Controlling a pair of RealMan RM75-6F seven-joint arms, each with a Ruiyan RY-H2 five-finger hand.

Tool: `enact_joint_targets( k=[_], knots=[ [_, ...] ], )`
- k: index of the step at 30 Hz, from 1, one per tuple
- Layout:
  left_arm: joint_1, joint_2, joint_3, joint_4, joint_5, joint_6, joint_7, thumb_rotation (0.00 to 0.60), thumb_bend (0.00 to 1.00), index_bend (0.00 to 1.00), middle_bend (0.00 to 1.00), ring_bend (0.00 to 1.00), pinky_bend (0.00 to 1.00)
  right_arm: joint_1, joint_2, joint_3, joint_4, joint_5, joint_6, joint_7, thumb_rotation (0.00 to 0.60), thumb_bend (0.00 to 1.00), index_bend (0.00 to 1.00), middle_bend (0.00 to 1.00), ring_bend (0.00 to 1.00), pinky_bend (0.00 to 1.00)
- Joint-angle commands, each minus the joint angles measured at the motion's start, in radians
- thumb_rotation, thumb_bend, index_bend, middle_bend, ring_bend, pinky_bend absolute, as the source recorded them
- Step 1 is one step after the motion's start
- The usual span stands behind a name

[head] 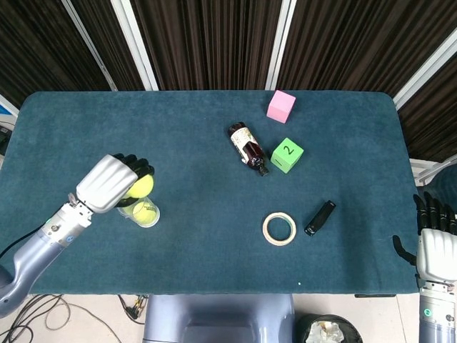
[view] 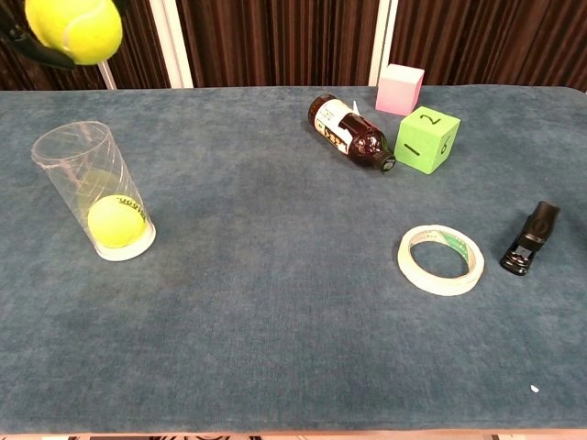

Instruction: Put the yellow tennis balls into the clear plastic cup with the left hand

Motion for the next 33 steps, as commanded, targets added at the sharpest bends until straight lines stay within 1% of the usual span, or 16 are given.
enact_joint_targets(
  k=[1, 4, 10, 16, 19, 22, 25, 27, 30, 33],
  knots=[
    [0.007, 0.002, 0.011, 0.021, 0.012, -0.019, -0.013, 0.6, 0.3, 0.47, 0.48, 0.39, 0.57, -0.001, 0.0, 0.0, -0.002, 0.0, 0.001, 0.0, 0.6, 0.35, 0.08, 0.0, 0.0, 0.0],
    [0.007, -0.008, 0.02, 0.037, 0.016, -0.041, -0.019, 0.6, 0.3, 0.47, 0.48, 0.39, 0.57, -0.002, 0.001, 0.001, -0.003, -0.002, 0.007, 0.001, 0.6, 0.35, 0.08, 0.0, 0.0, 0.0],
    [0.027, -0.027, 0.042, 0.076, 0.052, -0.041, -0.039, 0.6, 0.3, 0.47, 0.48, 0.39, 0.56, -0.003, 0.007, 0.008, -0.001, 0.01, 0.003, 0.013, 0.6, 0.35, 0.08, 0.0, 0.0, 0.0],
    [0.041, -0.037, 0.056, 0.102, 0.063, -0.051, -0.048, 0.6, 0.27, 0.47, 0.48, 0.38, 0.55, -0.002, 0.009, 0.007, -0.002, 0.004, 0.002, 0.018, 0.6, 0.35, 0.08, 0.0, 0.0, 0.0],
    [0.043, -0.044, 0.062, 0.114, 0.066, -0.062, -0.05, 0.6, 0.23, 0.46, 0.47, 0.37, 0.55, -0.003, 0.009, 0.008, -0.002, 0.004, 0.005, 0.017, 0.6, 0.35, 0.08, 0.0, 0.0, 0.0],
    [0.042, -0.052, 0.065, 0.126, 0.068, -0.075, -0.045, 0.6, 0.17, 0.45, 0.46, 0.36, 0.54, -0.004, 0.008, 0.009, -0.002, 0.003, 0.009, 0.017, 0.6, 0.35, 0.08, 0.0, 0.0, 0.0],
    [0.041, -0.054, 0.06, 0.124, 0.068, -0.078, -0.05, 0.6, 0.09, 0.41, 0.41, 0.33, 0.53, -0.003, 0.006, 0.009, 0.0, 0.002, 0.01, 0.014, 0.6, 0.35, 0.08, 0.0, 0.0, 0.0],
    [0.039, -0.051, 0.056, 0.117, 0.066, -0.081, -0.054, 0.6, 0.04, 0.37, 0.34, 0.29, 0.5, -0.003, 0.004, 0.009, 0.002, 0.003, 0.009, 0.013, 0.6, 0.35, 0.08, 0.0, 0.0, 0.0],
    [0.034, -0.036, 0.053, 0.097, 0.053, -0.103, -0.051, 0.6, 0.01, 0.33, 0.26, 0.23, 0.46, -0.002, 0.003, 0.011, 0.003, 0.007, 0.008, 0.013, 0.6, 0.35, 0.08, 0.0, 0.0, 0.0],
    [0.031, -0.025, 0.049, 0.079, 0.049, -0.11, -0.044, 0.6, 0.01, 0.33, 0.23, 0.21, 0.44, -0.003, 0.003, 0.012, 0.0, 0.007, 0.01, 0.012, 0.6, 0.35, 0.08, 0.0, 0.0, 0.0]
  ],
)
